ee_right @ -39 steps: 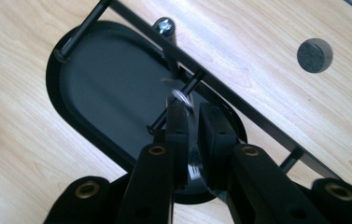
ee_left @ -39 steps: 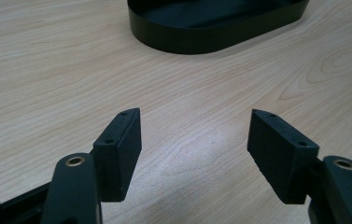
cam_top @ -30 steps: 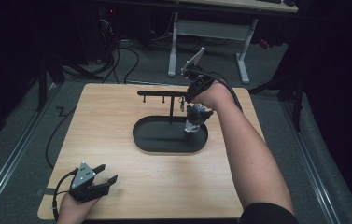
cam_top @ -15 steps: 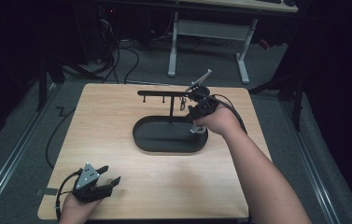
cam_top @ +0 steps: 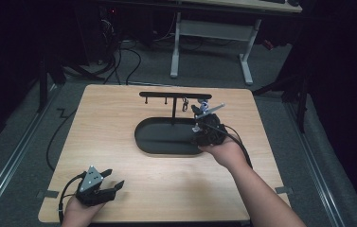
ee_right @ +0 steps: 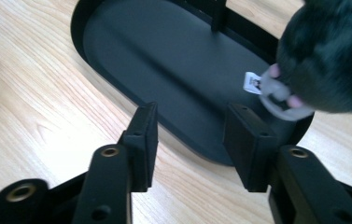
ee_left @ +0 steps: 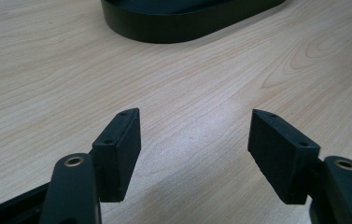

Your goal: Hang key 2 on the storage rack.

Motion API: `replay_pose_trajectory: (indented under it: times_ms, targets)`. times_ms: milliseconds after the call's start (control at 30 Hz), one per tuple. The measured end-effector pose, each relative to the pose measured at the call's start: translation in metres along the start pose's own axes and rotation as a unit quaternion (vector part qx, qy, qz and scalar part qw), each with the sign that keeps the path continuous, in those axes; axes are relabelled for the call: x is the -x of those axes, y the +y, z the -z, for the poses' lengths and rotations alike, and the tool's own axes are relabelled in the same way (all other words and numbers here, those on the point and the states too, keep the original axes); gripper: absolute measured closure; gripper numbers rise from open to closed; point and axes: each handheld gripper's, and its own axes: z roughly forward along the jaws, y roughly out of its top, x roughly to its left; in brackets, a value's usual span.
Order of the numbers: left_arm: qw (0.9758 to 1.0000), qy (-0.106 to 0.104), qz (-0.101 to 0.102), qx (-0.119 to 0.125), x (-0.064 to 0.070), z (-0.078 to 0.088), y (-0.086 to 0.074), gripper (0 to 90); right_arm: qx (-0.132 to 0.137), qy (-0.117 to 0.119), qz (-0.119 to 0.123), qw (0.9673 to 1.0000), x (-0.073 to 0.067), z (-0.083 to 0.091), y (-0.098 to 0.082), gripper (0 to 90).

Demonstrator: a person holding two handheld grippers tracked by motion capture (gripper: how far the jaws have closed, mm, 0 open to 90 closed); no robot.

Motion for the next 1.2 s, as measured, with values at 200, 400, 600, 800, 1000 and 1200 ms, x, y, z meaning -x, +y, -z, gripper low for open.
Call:
replay_pose_trajectory:
  times_ms: [200,400,600,800,1000,1200]
  targets:
    - [1.0,-0.002,0.0,0.001,0.0,0.0,0.0,35.1,0.043,-0.016,-0.01,0.9989,0.001,-0.005,-0.041,47.3]
    - [1.0,-0.006,0.001,-0.002,0.002,-0.001,-0.001,35.1,0.103,-0.03,-0.023,0.994,0.001,-0.01,-0.094,41.8]
    - [1.0,-0.01,-0.002,-0.002,0.006,-0.002,0.0,35.0,0.139,-0.035,-0.021,0.9895,-0.002,-0.016,-0.131,38.6]
    - [0.9999,-0.014,0.002,-0.003,0.013,-0.003,0.0,34.8,0.207,-0.038,-0.063,0.9756,-0.011,-0.011,-0.204,29.2]
    - [0.9999,-0.016,0.002,-0.005,0.02,-0.008,0.002,34.3,0.236,-0.067,-0.074,0.9667,-0.005,0.006,-0.209,20.3]
    - [0.9998,-0.015,-0.006,-0.008,0.026,-0.009,0.003,33.8,0.221,-0.052,-0.076,0.9709,-0.002,-0.004,-0.208,18.8]
